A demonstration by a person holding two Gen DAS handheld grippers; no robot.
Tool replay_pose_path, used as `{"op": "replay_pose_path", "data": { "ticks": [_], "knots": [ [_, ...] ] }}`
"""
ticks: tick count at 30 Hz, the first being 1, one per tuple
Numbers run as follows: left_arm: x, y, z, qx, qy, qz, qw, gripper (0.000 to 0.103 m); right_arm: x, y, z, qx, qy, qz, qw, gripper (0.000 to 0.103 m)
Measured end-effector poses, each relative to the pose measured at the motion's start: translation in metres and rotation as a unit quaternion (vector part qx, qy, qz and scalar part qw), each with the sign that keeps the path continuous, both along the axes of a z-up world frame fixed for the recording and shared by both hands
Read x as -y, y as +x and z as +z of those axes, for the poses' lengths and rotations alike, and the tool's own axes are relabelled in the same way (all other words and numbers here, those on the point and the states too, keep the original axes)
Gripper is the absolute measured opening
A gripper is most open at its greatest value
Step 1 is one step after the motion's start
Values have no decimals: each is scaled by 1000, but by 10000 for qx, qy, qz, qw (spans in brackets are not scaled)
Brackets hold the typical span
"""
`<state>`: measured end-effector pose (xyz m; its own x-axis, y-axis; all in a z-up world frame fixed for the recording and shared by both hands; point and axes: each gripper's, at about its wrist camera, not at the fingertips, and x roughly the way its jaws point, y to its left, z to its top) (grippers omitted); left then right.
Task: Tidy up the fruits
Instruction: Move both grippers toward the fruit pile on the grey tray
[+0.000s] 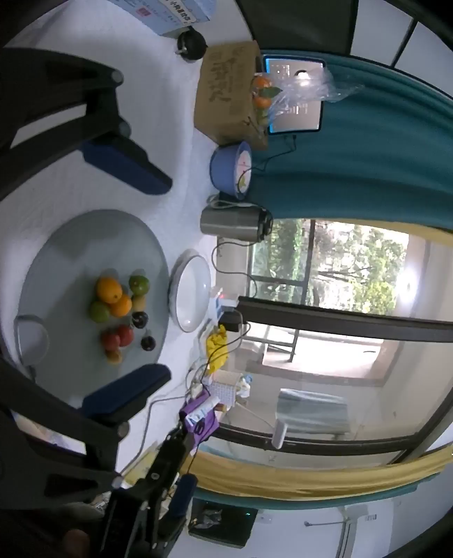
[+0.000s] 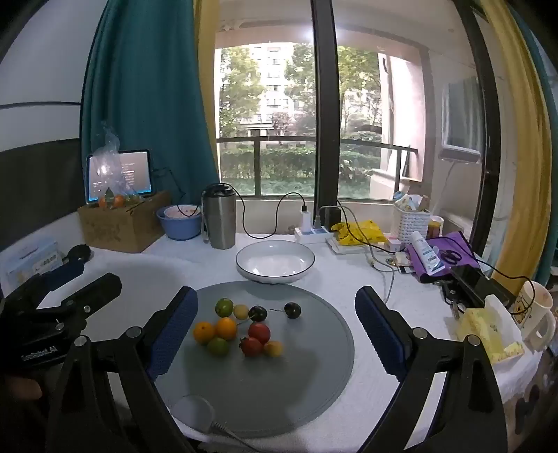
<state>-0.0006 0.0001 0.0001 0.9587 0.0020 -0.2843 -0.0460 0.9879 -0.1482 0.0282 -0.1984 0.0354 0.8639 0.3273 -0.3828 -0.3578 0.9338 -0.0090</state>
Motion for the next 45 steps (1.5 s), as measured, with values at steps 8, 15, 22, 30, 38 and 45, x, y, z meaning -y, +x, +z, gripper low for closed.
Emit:
{"op": "replay_pose_path", "data": {
  "ticks": [8, 15, 22, 30, 38, 45],
  "knots": [
    [-3, -3, 3, -23, 4, 4, 10000, 99, -1, 0, 0, 10, -4, -15, 10000, 94],
    [-1, -3, 0, 11, -17, 8, 10000, 99, -1, -1, 1, 33, 5, -45, 10000, 94],
    [-2, -1, 0, 62, -51, -4, 10000, 99, 0, -1, 1, 36, 11, -43, 10000, 94],
    [-2, 0, -1, 27, -53, 27, 10000, 99, 2, 0, 1, 16, -5, -61, 10000, 94],
    [1, 11, -9, -346, 93, -140, 9993, 99, 6, 10, -2, 13, -109, -114, 9999, 94],
    [7, 34, -29, -814, 10, -248, 9964, 98, 12, 35, -25, -366, -151, -101, 9992, 94]
  ]
}}
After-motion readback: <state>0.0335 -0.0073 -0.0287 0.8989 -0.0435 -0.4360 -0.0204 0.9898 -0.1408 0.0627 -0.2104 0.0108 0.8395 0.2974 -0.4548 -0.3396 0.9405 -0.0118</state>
